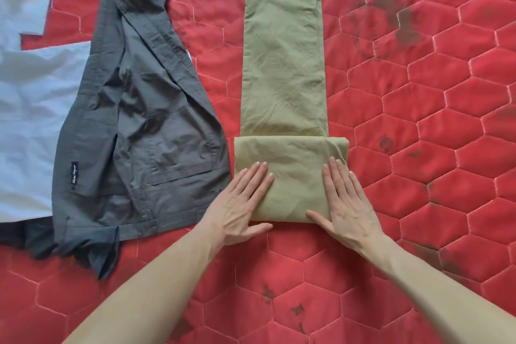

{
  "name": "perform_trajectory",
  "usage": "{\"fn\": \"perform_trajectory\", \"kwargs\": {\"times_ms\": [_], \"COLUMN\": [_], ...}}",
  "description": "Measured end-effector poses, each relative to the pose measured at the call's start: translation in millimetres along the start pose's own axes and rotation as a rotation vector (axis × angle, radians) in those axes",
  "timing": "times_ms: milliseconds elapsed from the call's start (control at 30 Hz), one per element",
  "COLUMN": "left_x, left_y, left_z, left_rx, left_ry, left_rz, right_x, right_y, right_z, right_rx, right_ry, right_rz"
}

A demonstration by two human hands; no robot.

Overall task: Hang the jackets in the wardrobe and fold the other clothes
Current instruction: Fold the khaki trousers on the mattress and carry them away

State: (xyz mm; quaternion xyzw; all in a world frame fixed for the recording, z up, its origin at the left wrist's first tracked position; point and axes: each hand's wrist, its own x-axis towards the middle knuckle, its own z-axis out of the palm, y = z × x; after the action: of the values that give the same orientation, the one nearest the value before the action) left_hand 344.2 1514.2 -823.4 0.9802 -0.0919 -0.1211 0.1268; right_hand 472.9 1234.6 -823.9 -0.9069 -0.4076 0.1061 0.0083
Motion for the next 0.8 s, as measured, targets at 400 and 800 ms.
{"fn": "perform_trajectory", "kwargs": {"times_ms": [400, 800], "left_x": [20, 20], "left_y": [59, 70], "left_z": [-2, -72], "left_rx": [0.192, 0.013], "left_ry": [-0.174, -0.357], "left_rz": [-0.294, -0.323], "right_x": [8, 2], "right_y": [-17, -26], "right_z": [-37, -78], "right_rx": [-0.253, -0.145], "right_ry": [-0.385, -0.355], "right_rz": [-0.03, 0.047]}}
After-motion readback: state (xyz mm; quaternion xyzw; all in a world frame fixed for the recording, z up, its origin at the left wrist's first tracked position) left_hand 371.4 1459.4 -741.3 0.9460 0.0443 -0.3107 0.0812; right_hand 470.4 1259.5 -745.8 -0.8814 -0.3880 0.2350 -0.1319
